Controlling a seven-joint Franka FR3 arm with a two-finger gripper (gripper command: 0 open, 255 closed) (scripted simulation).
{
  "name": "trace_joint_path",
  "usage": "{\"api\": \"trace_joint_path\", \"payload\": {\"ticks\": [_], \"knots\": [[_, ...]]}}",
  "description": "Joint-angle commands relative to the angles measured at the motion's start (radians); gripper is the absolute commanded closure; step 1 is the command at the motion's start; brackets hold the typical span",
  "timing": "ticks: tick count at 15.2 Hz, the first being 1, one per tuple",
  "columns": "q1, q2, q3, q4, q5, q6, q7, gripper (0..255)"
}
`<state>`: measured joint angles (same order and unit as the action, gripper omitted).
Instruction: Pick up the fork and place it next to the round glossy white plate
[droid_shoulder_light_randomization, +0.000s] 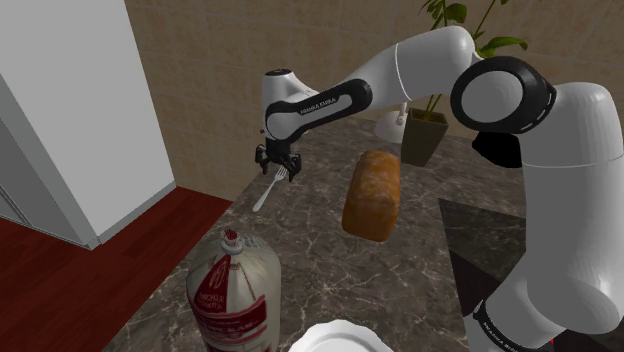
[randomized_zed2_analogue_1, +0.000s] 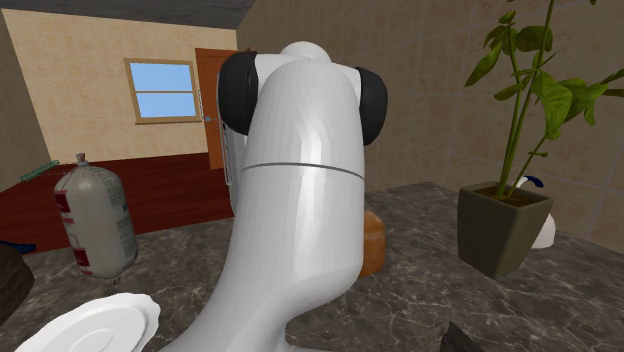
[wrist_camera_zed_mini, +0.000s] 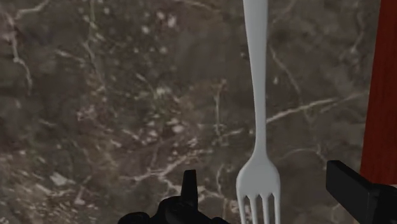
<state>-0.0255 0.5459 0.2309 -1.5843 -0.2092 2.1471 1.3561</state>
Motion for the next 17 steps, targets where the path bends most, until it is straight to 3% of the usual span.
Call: {"api": "trace_joint_path", "payload": {"ticks": [1, 5, 6, 17], "knots": [[0.0, 0.001, 0.0, -0.001, 0.0, 0.003, 0.0, 0], [0.0, 0.001, 0.0, -0.001, 0.0, 0.003, 0.0, 0], [0.0, 0.001, 0.0, -0.001, 0.0, 0.003, 0.0, 255], [-0.001, -0.011, 0.002, 0.008, 0.004, -0.018, -0.003, 255]]}}
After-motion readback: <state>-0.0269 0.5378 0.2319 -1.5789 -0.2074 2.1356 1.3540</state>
